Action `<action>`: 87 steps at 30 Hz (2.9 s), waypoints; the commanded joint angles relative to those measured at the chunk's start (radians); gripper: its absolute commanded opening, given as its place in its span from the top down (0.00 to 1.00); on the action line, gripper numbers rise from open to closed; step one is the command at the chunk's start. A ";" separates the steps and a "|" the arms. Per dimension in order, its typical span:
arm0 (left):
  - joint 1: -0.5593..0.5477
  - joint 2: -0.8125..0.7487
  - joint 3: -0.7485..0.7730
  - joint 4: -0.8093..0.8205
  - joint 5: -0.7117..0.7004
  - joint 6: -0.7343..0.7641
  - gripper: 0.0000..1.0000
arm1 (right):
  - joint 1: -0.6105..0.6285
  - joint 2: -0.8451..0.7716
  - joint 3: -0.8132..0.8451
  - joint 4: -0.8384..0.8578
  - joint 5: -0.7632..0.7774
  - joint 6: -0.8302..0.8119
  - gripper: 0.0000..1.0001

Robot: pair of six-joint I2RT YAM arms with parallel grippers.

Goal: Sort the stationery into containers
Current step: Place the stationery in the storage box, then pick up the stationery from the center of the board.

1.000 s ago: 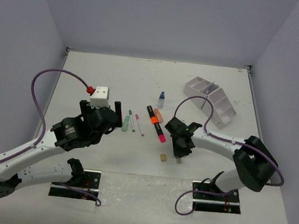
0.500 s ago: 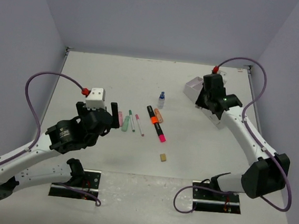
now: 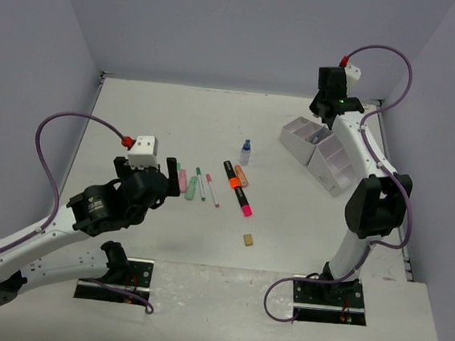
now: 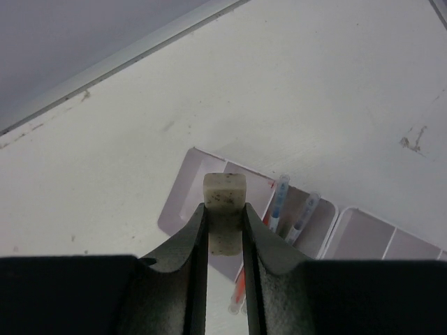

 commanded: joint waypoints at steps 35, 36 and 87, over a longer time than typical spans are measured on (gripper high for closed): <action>0.006 0.065 -0.005 0.066 0.001 0.054 0.00 | 0.000 0.079 -0.018 0.010 -0.020 0.014 0.66; 0.006 0.066 -0.004 0.066 0.001 0.055 0.00 | 0.000 0.073 -0.013 0.008 -0.022 0.011 0.65; 0.007 0.030 -0.031 -0.033 -0.048 0.015 0.00 | 0.867 -0.184 -0.813 -0.116 -0.267 0.314 0.70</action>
